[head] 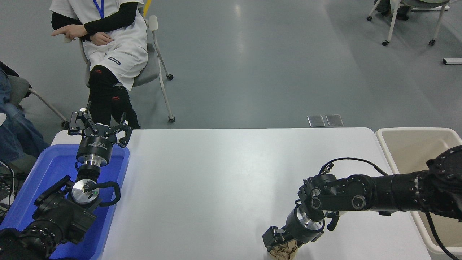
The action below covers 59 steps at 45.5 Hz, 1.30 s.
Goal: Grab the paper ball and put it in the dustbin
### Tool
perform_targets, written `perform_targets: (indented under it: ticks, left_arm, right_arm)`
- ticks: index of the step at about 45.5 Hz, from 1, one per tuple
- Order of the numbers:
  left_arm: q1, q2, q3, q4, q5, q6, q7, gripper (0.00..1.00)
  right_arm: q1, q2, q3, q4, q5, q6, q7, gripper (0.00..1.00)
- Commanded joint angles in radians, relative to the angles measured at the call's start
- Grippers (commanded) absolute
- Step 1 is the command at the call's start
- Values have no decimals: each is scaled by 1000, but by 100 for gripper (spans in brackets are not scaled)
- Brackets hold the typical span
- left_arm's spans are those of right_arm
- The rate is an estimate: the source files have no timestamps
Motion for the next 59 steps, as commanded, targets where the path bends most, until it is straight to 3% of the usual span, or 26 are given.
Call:
perform_targets:
  ticks: [1,13,21,40,59]
  left_arm:
    - [0,0,0,0,0,0,0,99]
    - [0,0,0,0,2,0,0,99]
    - [0,0,0,0,2,0,0,99]
    - [0,0,0,0,2,0,1,99]
    - [0,0,0,0,2,0,1,99]
  right_arm:
    - [4,-4,-23,29,9,3,4,0]
    - [33,-22,-20,34,15,1,4,0]
    - [88,-63,-41,77,104,12,3,0]
    - [312,-134,-125,89,128,296,-1,0]
    - [671,-280,-211,169,174,300,-1,0]
